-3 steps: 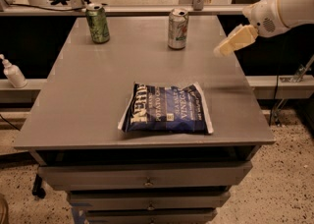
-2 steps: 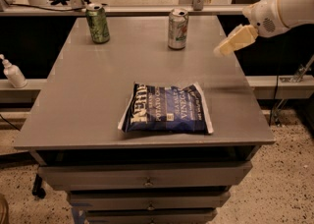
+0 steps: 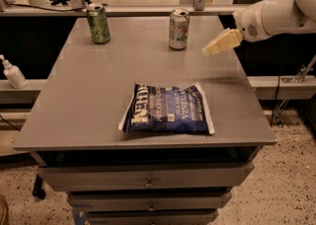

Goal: Knock 7up can over

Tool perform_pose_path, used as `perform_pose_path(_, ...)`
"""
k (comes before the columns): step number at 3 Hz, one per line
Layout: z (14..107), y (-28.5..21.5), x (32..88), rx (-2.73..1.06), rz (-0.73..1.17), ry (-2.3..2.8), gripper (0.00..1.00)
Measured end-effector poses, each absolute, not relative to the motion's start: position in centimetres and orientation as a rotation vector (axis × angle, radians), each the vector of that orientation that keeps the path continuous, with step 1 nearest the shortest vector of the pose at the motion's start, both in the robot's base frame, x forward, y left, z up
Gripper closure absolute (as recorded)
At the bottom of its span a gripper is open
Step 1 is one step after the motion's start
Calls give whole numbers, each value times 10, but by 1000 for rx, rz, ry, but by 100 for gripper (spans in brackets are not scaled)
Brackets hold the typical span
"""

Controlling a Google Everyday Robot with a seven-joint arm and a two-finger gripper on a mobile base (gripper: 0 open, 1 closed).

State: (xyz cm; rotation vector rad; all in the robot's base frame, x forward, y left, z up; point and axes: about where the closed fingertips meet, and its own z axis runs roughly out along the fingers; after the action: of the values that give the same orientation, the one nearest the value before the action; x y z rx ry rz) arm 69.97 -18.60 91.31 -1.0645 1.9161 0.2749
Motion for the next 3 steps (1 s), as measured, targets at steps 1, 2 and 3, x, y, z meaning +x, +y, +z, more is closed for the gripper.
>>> perform_pose_path(1, 901, -173, 724, -1023, 316, 1879, 0)
perform_pose_path(2, 895, -155, 749, -988, 357, 1828, 0)
perform_pose_path(3, 889, -137, 771, -944, 406, 1777, 0)
